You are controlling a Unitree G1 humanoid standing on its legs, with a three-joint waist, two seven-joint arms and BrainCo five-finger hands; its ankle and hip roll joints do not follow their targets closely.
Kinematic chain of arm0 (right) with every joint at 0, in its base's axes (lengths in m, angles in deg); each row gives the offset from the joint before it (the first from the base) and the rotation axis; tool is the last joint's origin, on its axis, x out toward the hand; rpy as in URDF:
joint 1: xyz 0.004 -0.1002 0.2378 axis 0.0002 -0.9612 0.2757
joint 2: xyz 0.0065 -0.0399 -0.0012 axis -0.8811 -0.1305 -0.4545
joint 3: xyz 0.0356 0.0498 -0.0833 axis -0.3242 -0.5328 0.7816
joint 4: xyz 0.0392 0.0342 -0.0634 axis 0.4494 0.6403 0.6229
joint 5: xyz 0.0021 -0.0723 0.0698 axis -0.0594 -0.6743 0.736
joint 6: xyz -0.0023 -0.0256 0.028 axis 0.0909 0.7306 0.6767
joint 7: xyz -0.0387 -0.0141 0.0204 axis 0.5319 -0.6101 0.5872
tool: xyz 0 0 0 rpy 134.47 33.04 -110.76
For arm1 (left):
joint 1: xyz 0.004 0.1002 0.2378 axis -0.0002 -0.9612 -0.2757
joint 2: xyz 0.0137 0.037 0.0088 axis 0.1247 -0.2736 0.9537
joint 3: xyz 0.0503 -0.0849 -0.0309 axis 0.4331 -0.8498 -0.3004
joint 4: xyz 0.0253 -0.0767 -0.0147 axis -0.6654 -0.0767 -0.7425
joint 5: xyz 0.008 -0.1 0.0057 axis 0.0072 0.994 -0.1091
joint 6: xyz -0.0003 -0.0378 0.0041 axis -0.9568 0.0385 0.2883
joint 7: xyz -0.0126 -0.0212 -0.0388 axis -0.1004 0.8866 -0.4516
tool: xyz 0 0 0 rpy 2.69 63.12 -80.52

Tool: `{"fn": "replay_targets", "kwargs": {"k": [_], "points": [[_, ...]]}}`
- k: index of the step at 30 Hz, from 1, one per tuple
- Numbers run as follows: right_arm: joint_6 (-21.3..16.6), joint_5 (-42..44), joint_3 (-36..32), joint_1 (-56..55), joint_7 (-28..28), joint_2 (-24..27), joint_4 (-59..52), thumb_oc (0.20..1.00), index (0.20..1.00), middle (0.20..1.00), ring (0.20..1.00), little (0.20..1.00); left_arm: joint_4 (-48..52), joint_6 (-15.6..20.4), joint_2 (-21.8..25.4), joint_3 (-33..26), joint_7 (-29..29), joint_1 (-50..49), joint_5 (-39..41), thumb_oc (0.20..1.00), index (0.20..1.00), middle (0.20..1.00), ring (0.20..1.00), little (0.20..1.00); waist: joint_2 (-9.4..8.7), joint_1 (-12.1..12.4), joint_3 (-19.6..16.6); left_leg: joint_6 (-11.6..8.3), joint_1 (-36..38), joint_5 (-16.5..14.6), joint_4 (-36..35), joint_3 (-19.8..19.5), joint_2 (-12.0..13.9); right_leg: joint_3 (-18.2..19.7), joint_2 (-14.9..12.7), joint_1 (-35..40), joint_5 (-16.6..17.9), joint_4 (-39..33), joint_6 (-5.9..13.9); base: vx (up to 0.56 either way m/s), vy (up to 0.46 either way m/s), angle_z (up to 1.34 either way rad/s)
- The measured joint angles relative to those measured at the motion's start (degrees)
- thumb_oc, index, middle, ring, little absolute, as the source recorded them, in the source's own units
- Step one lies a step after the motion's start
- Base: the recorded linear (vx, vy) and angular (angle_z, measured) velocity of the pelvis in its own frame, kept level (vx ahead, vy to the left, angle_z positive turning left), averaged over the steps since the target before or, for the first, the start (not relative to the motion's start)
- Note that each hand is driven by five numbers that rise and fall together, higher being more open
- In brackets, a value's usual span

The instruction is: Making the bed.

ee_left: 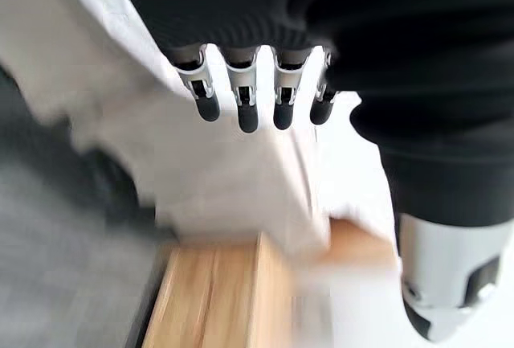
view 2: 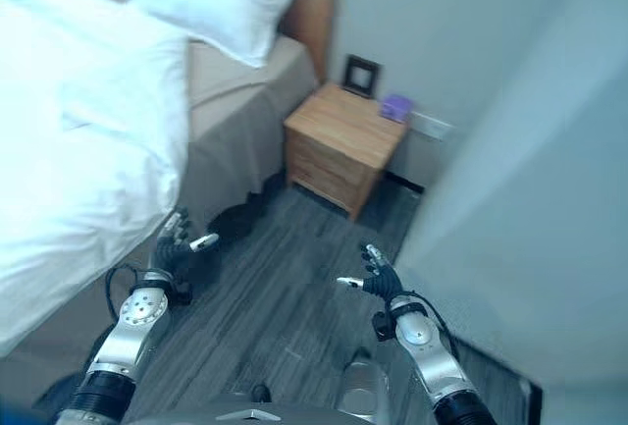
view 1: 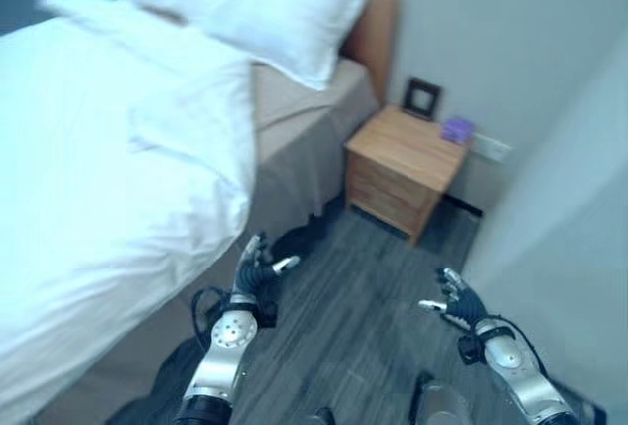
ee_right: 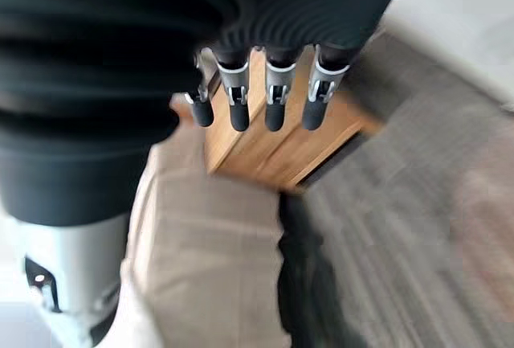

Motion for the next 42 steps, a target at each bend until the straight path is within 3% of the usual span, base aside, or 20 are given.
{"fn": "replay_targets", "kwargs": {"k": [1, 2, 3, 6, 9, 11, 12, 14, 15, 17, 20, 24, 29, 34, 37, 38, 39, 40, 41, 42], "points": [[0.0, 0.0, -0.2, 0.1, -0.2, -1.1, 0.7, 1.000, 1.000, 1.000, 1.000, 1.000, 0.2, 0.0, 1.7, -0.5, 0.0, -0.8, 0.0, 1.000, 1.000, 1.000, 1.000, 1.000, -3.81, 0.1, 0.2, -0.37, 0.5, 0.2, -0.1, -0.3, -1.7, 2.2, -1.5, 1.0, -1.4, 0.1, -0.03, 0.32, -0.148, 1.78], [0.0, 0.0, -0.6, -0.4, -0.1, -2.0, 1.7, 1.000, 1.000, 1.000, 1.000, 1.000, -1.3, 0.1, 2.9, -0.8, 0.1, -1.1, 0.0, 1.000, 1.000, 1.000, 1.000, 1.000, -5.59, -0.4, 0.1, -1.52, 0.3, -0.5, 0.5, -2.0, -2.2, 6.6, -1.7, 2.9, -0.1, 0.3, 1.56, 0.50, -0.331, 2.59], [1.0, -0.1, -2.0, -1.3, -0.1, -2.2, 4.4, 1.000, 1.000, 1.000, 1.000, 1.000, -4.3, -0.9, 1.6, 0.0, 0.2, -3.0, 0.0, 1.000, 1.000, 1.000, 1.000, 1.000, -4.02, -1.0, -0.5, -4.80, 0.8, -0.3, -0.1, -2.4, -0.1, 6.9, 1.7, 3.6, 4.3, 3.9, -1.15, 0.34, -0.243, 2.31], [1.4, -0.3, -3.2, -0.4, -0.2, -2.2, 5.5, 1.000, 1.000, 1.000, 1.000, 1.000, -4.5, -1.8, 1.2, -0.3, 0.0, -7.8, -0.1, 1.000, 1.000, 1.000, 1.000, 1.000, -0.18, -0.5, 0.2, -7.49, 3.7, 2.6, -4.1, 1.2, 4.2, 1.1, 5.3, 4.7, 4.9, 6.9, -2.88, 0.35, -0.319, 1.14], [1.0, -1.0, -2.6, 4.1, -0.2, -1.7, 5.4, 1.000, 1.000, 1.000, 1.000, 1.000, -4.3, -1.7, 0.6, -0.9, 0.0, -8.9, -0.1, 1.000, 1.000, 1.000, 1.000, 1.000, 0.75, -0.2, 1.1, -10.82, 4.3, 6.1, -1.6, 4.0, 3.6, -0.5, 5.2, 7.8, 4.3, 6.2, -3.80, 0.15, -0.249, 0.15], [1.4, -1.0, -2.5, 4.4, -0.3, -0.9, 7.7, 1.000, 1.000, 1.000, 1.000, 1.000, -4.5, -1.1, -1.5, -1.5, 0.0, -5.0, 0.0, 1.000, 1.000, 1.000, 1.000, 1.000, -0.34, -0.8, 2.2, -13.73, -6.0, 4.9, 14.7, 4.7, 2.9, -6.3, 3.1, 8.7, 2.4, 6.9, -6.43, 0.13, -0.237, 1.08], [1.7, -1.0, -3.0, 4.0, -0.3, -0.4, 7.7, 1.000, 1.000, 1.000, 1.000, 1.000, -4.4, -1.0, -2.2, -0.5, 0.1, -3.5, 0.1, 1.000, 1.000, 1.000, 1.000, 1.000, -1.84, -1.2, 3.0, -14.47, -12.5, 6.3, 24.1, 12.0, 5.1, -9.1, 1.1, 10.0, 2.5, 5.3, -7.13, 0.19, -0.071, 1.43], [1.8, -1.0, -4.2, 4.0, -0.4, 0.3, 7.6, 1.000, 1.000, 1.000, 1.000, 1.000, -4.3, -1.3, -2.8, 0.0, 0.1, -4.2, 0.1, 1.000, 1.000, 1.000, 1.000, 1.000, -1.28, -1.4, 3.2, -13.15, -13.8, 7.1, 19.9, 25.7, 7.9, -11.9, 1.1, 10.2, 2.5, 4.0, -6.94, 0.25, 0.080, 0.83], [2.0, -1.1, -4.7, 4.2, -0.4, 0.5, 7.6, 1.000, 1.000, 1.000, 1.000, 1.000, -3.9, -1.3, -2.8, 0.0, 0.2, -5.3, 0.1, 1.000, 1.000, 1.000, 1.000, 1.000, -0.68, -1.5, 3.0, -12.75, -12.1, 7.4, 11.5, 30.2, 6.8, -11.8, 1.2, 10.1, 3.1, 3.2, -6.25, 0.24, 0.099, 0.22], [2.3, -1.6, -5.1, 4.4, -0.8, 1.6, 7.5, 1.000, 1.000, 1.000, 1.000, 1.000, -2.4, -1.8, -3.0, -1.0, 0.5, -8.1, 0.1, 1.000, 1.000, 1.000, 1.000, 1.000, 1.70, -1.7, 3.2, -10.43, -6.4, 9.6, -6.1, 32.0, 3.2, -11.6, 2.1, 11.5, 5.3, 0.2, -4.42, 0.11, 0.040, -0.13], [2.9, -1.5, -5.2, 1.9, -1.6, 1.7, 6.3, 1.000, 1.000, 1.000, 1.000, 1.000, -2.0, -2.2, -2.7, -1.3, 1.1, -9.3, 0.1, 1.000, 1.000, 1.000, 1.000, 1.000, 2.77, -2.4, 2.8, -6.94, -4.6, 14.1, -7.9, 30.3, 2.5, -11.7, 1.5, 13.8, 5.0, 0.2, -3.23, 0.12, 0.031, -0.24], [3.6, -1.5, -5.1, -1.4, -1.6, 0.6, 5.2, 1.000, 1.000, 1.000, 1.000, 1.000, 1.4, -2.5, -1.1, -1.4, 2.7, -10.1, 0.0, 1.000, 1.000, 1.000, 1.000, 1.000, -1.00, -4.8, 1.5, -6.59, -4.9, 14.1, -7.9, 30.0, 0.1, -14.0, -1.3, 13.9, 4.6, 0.2, -2.28, 0.05, 0.018, 0.19], [3.5, -1.4, -4.7, -2.2, -2.1, -0.9, 4.1, 1.000, 1.000, 1.000, 1.000, 1.000, 2.4, -2.5, 0.7, -1.6, 2.9, -10.2, 0.0, 1.000, 1.000, 1.000, 1.000, 1.000, -2.48, -4.7, -0.4, -5.27, -4.5, 13.5, -7.9, 29.5, -1.0, -15.4, -2.4, 14.7, 5.2, 0.5, -1.47, 0.01, 0.013, 0.09], [3.5, -1.4, -4.6, -1.8, -2.6, -1.0, 4.1, 1.000, 1.000, 1.000, 1.000, 1.000, 2.4, -2.5, 0.7, -1.5, 4.4, -11.7, 0.0, 1.000, 1.000, 1.000, 1.000, 1.000, -2.03, -4.8, -1.0, -4.92, -3.5, 13.2, -7.9, 30.5, -1.0, -14.4, -2.5, 14.6, 5.2, 1.0, -0.96, -0.05, 0.052, -0.13], [3.2, -1.4, -4.7, -1.8, -2.7, -0.8, 4.7, 1.000, 1.000, 1.000, 1.000, 1.000, 1.9, -2.5, 0.0, -1.3, 4.6, -11.3, 0.0, 1.000, 1.000, 1.000, 1.000, 1.000, -0.42, -4.8, -0.4, -4.95, -4.7, 13.2, -7.9, 31.1, 0.4, -12.0, -1.9, 8.6, 4.4, 10.7, -0.06, -0.08, 0.000, -0.16], [3.2, -1.3, -4.6, -1.7, -2.8, -0.7, 4.7, 1.000, 1.000, 1.000, 1.000, 1.000, 1.6, -2.5, -0.3, -0.6, 4.7, -10.9, 0.0, 1.000, 1.000, 1.000, 1.000, 1.000, 1.60, -5.3, 0.1, -5.35, -6.5, 12.9, -7.9, 29.7, 2.0, -9.6, -0.5, 3.5, 1.7, 15.9, 0.72, -0.09, -0.063, 0.10], [3.2, -1.0, -4.5, -2.6, -2.9, -1.1, 4.9, 1.000, 1.000, 1.000, 1.000, 1.000, 1.3, -2.5, 0.1, -0.6, 4.6, -10.3, 0.0, 1.000, 1.000, 1.000, 1.000, 1.000, 1.37, -5.5, -0.1, -7.74, -8.0, 11.2, -7.7, 29.7, 1.9, -8.2, 0.1, 2.7, 0.5, 11.7, -0.83, 0.00, -0.045, 0.41], [3.2, -0.9, -4.6, -3.4, -2.9, -2.3, 4.8, 1.000, 1.000, 1.000, 1.000, 1.000, 1.3, -2.5, 1.4, -0.7, 4.6, -9.6, 0.0, 1.000, 1.000, 1.000, 1.000, 1.000, -1.93, -5.9, -0.5, -8.45, -8.7, 10.5, -6.6, 29.9, 0.4, -6.4, -1.5, 2.3, -1.3, 7.1, -2.31, 0.09, 0.015, 0.49], [3.1, -0.8, -4.7, -3.5, -2.9, -3.6, 4.3, 1.000, 1.000, 1.000, 1.000, 1.000, 1.6, -2.3, 3.3, -1.4, 4.6, -8.9, 0.0, 1.000, 1.000, 1.000, 1.000, 1.000, -5.85, -6.2, 0.0, -6.21, -10.6, 10.7, -0.1, 30.0, -0.9, -6.3, -4.5, 1.8, 0.6, 5.5, -2.06, 0.03, -0.044, 0.33], [3.1, -0.8, -4.4, -3.2, -2.9, -4.2, 4.4, 1.000, 1.000, 1.000, 1.000, 1.000, 0.4, -2.7, 3.3, -2.0, 4.6, -8.3, 0.0, 1.000, 1.000, 1.000, 1.000, 1.000, -5.42, -6.0, 1.0, -3.66, -12.0, 6.0, 10.3, 28.6, 1.0, -7.8, -4.7, 2.1, 3.3, 4.4, -0.16, 0.02, -0.045, -0.19]]}}
